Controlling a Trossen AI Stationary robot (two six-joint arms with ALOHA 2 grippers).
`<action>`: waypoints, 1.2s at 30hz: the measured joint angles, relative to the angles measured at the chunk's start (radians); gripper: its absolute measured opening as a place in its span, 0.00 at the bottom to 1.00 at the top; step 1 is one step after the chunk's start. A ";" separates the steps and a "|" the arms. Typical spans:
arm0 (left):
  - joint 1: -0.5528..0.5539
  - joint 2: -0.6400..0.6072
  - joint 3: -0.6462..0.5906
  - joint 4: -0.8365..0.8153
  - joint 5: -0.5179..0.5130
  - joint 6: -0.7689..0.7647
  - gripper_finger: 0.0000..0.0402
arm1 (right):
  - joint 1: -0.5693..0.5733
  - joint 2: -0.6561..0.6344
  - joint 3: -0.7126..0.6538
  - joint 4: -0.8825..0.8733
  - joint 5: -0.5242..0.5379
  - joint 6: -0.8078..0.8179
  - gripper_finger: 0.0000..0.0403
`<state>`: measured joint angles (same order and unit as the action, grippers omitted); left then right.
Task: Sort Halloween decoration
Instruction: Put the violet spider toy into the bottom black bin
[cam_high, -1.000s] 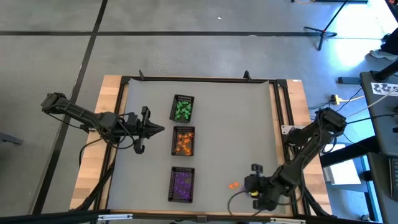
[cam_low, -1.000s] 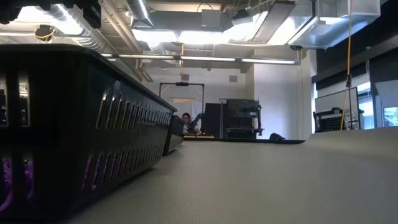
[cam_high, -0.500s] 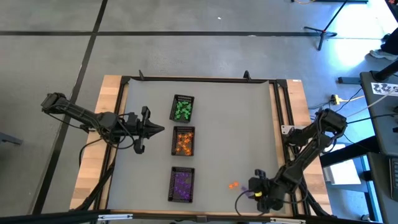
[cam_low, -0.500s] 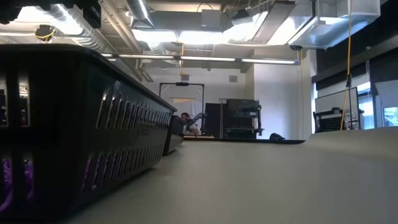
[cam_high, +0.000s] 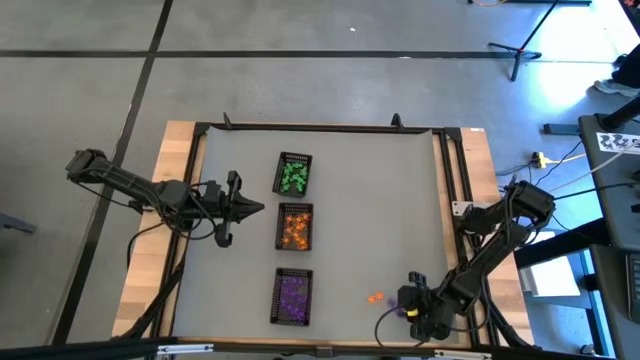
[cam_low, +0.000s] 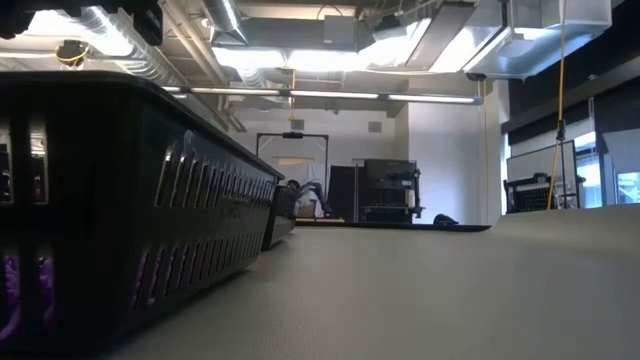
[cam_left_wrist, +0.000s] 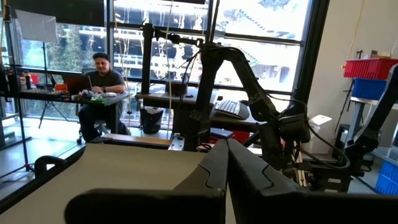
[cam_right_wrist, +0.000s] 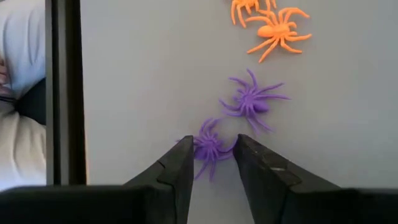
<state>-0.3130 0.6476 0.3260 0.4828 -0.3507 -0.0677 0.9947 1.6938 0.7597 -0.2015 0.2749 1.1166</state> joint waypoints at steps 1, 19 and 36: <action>0.000 0.000 0.000 0.000 0.000 0.000 0.00 | 0.000 -0.003 0.000 -0.003 0.002 -0.004 0.30; 0.000 0.000 0.000 0.000 0.000 0.000 0.00 | -0.050 -0.145 -0.007 -0.023 0.107 -0.130 0.02; 0.000 0.000 0.000 0.000 0.000 0.000 0.00 | -0.493 0.010 0.237 0.613 -0.250 -0.867 0.05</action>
<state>-0.3126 0.6476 0.3260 0.4828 -0.3508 -0.0678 0.5020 1.7035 0.9969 0.4113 0.0244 0.2495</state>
